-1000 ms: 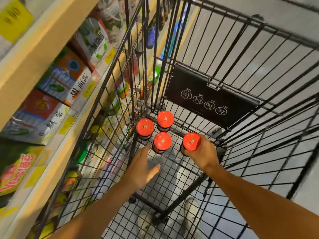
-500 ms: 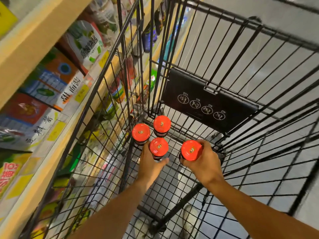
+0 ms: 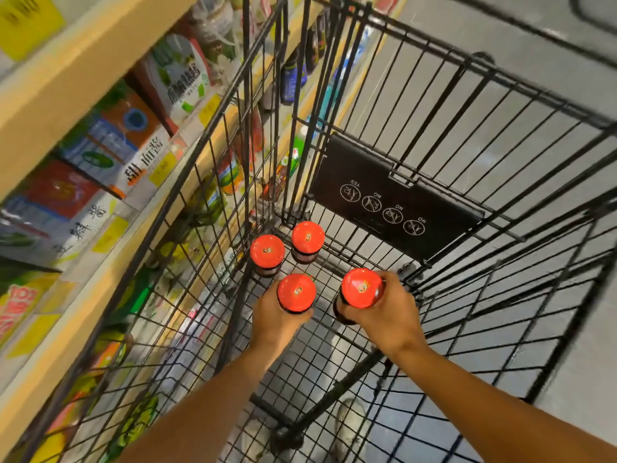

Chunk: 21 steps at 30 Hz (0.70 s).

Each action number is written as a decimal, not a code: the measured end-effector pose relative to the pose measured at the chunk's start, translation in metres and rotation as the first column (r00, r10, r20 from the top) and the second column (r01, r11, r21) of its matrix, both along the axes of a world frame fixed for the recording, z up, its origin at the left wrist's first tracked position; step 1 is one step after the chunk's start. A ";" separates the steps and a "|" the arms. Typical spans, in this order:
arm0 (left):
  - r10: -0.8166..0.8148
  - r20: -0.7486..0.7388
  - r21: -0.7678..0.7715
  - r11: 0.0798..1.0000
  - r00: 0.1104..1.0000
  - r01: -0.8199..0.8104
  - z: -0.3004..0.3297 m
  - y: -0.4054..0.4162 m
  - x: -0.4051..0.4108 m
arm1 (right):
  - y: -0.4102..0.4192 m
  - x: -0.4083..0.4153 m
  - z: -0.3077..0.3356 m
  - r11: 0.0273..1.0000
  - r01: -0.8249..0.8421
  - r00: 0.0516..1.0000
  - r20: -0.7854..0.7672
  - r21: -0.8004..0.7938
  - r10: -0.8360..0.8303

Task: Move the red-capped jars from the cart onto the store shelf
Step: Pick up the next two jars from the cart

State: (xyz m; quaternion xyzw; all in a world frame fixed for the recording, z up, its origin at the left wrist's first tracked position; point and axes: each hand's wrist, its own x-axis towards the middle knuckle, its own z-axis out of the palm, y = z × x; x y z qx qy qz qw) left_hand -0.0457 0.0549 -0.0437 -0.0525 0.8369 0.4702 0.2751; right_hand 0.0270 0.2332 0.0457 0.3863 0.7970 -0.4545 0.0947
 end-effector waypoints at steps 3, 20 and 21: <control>-0.033 0.007 -0.011 0.999 0.999 0.033 0.026 -0.015 0.005 | 0.000 -0.001 0.023 1.000 -0.022 0.999 -0.024 -0.003 0.022; 0.007 -0.403 0.028 1.000 0.915 0.005 0.359 -0.103 0.030 | -0.024 0.010 0.285 0.959 -0.268 0.896 -0.342 0.096 0.284; 0.016 -0.441 0.023 1.000 0.897 -0.007 0.386 -0.106 0.034 | -0.025 0.011 0.302 0.955 -0.277 0.883 -0.364 0.110 0.298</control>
